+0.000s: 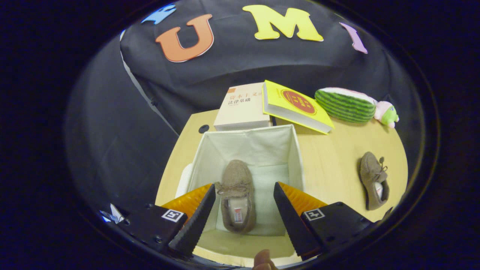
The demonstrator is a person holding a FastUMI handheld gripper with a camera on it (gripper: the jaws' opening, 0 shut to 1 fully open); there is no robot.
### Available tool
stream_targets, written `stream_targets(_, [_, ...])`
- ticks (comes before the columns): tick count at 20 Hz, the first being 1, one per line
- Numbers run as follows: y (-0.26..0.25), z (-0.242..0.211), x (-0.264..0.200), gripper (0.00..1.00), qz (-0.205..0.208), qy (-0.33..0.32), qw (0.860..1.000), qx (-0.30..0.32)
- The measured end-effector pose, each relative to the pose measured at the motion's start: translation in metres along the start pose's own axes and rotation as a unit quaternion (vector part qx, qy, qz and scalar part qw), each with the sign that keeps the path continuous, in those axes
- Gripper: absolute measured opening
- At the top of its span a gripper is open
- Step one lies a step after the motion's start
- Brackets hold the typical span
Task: Open the storage box then place both shoes into the box .Put the left shoe in first, then the right shoe, with the right side of both shoes facing outward in a uniform manner.
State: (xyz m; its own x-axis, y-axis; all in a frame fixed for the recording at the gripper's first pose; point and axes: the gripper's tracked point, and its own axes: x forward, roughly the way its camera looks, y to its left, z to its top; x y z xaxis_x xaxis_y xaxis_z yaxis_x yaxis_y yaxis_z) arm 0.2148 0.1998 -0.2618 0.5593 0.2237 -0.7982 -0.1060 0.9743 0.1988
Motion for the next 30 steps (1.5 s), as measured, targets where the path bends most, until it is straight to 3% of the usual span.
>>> stream_targets(9, [-0.085,0.027,-0.062,1.0,0.011,-0.026,0.999,-0.015])
stream_targets(15, [-0.196,0.022,-0.07,1.0,-0.037,-0.026,0.999,-0.023])
stream_targets(24, [-0.346,-0.031,-0.056,1.0,-0.112,0.056,0.991,-0.052])
stream_targets(30, [-0.399,-0.064,-0.043,1.0,-0.112,0.108,0.986,-0.065])
